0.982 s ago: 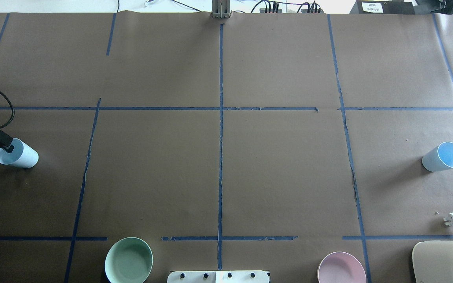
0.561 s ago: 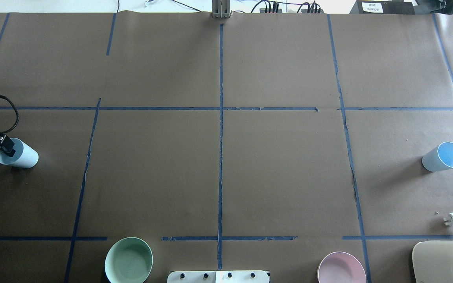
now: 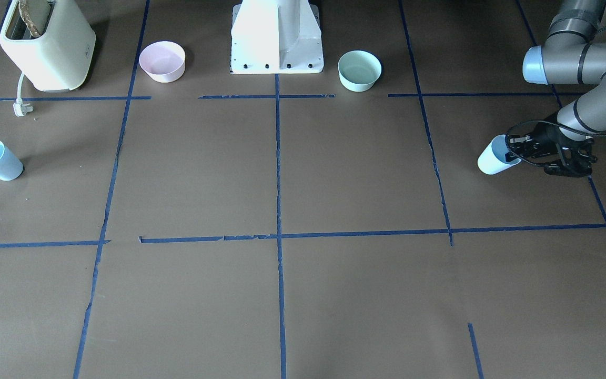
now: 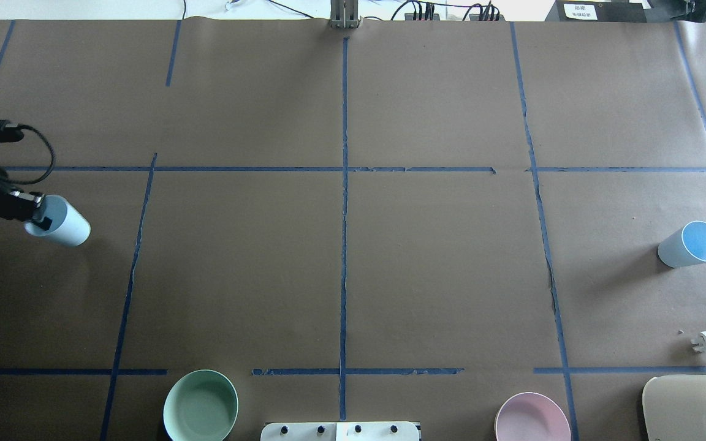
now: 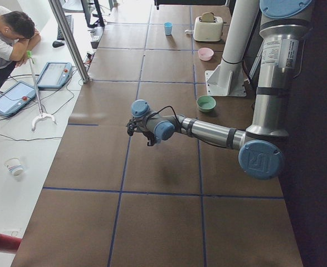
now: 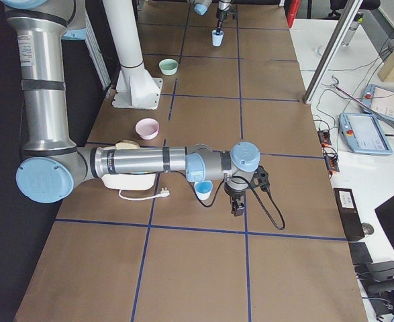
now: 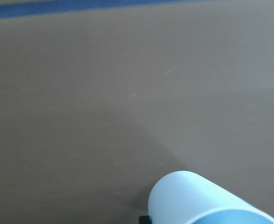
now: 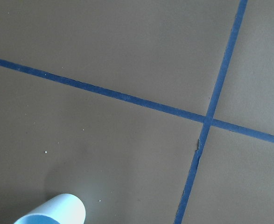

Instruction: Stack blue cups with both arms

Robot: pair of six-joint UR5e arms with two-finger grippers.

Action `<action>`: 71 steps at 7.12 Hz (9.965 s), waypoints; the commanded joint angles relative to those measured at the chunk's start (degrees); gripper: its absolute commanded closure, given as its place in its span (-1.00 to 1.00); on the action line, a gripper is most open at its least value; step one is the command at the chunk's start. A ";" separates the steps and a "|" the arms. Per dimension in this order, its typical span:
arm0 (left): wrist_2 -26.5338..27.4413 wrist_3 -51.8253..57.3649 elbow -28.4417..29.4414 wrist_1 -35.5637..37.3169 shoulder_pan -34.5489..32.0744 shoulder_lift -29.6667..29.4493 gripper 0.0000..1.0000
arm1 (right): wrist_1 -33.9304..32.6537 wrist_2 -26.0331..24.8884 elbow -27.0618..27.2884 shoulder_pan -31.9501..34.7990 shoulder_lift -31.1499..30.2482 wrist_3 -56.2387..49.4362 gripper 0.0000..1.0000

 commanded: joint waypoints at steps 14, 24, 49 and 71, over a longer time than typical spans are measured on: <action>26.29 -34.80 9.87 9.21 29.11 -37.38 -0.97 | -0.09 2.71 0.28 -0.35 -0.33 2.83 -1.00; 26.46 -36.38 -11.40 9.56 24.80 -28.32 -1.00 | 24.61 -1.68 4.07 -17.22 -13.61 33.24 -0.93; 14.42 -11.24 -10.25 9.03 5.90 -15.23 -1.00 | 1.14 -25.77 5.65 -52.91 40.18 88.26 0.99; -3.25 55.73 14.61 21.20 -31.71 -6.70 -1.00 | 0.35 -0.46 2.93 1.56 -0.06 7.16 -1.00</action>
